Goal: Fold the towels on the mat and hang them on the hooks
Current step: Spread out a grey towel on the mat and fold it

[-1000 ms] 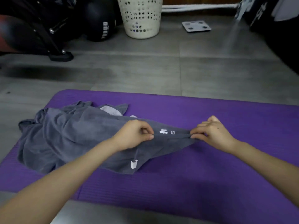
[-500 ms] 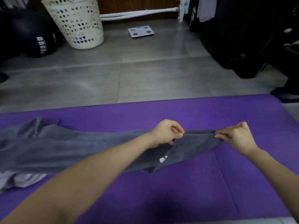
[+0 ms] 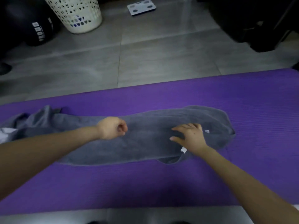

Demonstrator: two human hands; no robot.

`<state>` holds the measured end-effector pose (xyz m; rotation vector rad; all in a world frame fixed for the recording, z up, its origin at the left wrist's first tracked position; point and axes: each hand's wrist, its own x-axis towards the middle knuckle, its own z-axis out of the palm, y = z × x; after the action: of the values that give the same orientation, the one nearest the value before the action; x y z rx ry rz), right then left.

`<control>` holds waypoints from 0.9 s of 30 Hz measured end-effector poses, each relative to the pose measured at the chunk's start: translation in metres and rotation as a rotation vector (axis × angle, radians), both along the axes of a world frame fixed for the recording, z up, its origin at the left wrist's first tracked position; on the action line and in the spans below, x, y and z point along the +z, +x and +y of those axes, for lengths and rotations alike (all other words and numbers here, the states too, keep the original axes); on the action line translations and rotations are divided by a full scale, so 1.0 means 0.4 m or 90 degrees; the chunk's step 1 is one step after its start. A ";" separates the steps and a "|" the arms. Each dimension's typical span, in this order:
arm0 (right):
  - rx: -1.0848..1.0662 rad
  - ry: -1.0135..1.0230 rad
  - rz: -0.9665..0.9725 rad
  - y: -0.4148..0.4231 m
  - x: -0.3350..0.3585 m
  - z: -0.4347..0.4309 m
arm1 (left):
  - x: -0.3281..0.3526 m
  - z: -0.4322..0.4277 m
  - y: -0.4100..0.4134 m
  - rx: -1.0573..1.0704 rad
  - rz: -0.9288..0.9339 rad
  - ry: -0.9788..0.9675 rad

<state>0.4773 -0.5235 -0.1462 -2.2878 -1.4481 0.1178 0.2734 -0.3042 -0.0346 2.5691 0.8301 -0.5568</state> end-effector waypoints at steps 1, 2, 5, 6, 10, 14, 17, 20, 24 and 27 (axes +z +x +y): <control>0.020 0.000 -0.009 -0.037 -0.010 0.029 | 0.010 0.018 -0.029 -0.014 0.024 0.014; 0.033 -0.007 -0.013 -0.070 -0.017 0.060 | 0.018 0.036 -0.058 -0.022 0.041 0.025; 0.057 -0.012 -0.001 -0.150 -0.033 0.140 | 0.018 0.082 -0.138 -0.003 0.027 0.065; 0.060 -0.009 0.007 -0.166 -0.038 0.161 | 0.006 0.100 -0.166 0.013 0.006 0.083; 0.065 -0.016 -0.026 -0.181 -0.046 0.253 | -0.074 0.163 -0.300 0.049 0.010 0.167; 0.073 -0.039 -0.061 -0.154 -0.059 0.354 | -0.126 0.254 -0.405 0.102 0.009 0.265; 0.077 -0.120 -0.044 -0.134 -0.068 0.427 | -0.163 0.332 -0.446 0.121 -0.031 0.294; 0.050 -0.186 -0.060 -0.115 -0.100 0.482 | -0.209 0.395 -0.463 0.148 -0.092 0.291; 0.023 -0.065 -0.093 -0.119 -0.127 0.468 | -0.256 0.423 -0.460 0.129 -0.075 0.314; -0.011 0.011 -0.152 -0.128 -0.145 0.406 | -0.259 0.434 -0.490 0.111 0.113 0.381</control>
<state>0.4260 -0.3610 -0.2042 -2.3646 -1.5353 -0.1773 0.0775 -0.1308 -0.1381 2.9509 1.4530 -0.5517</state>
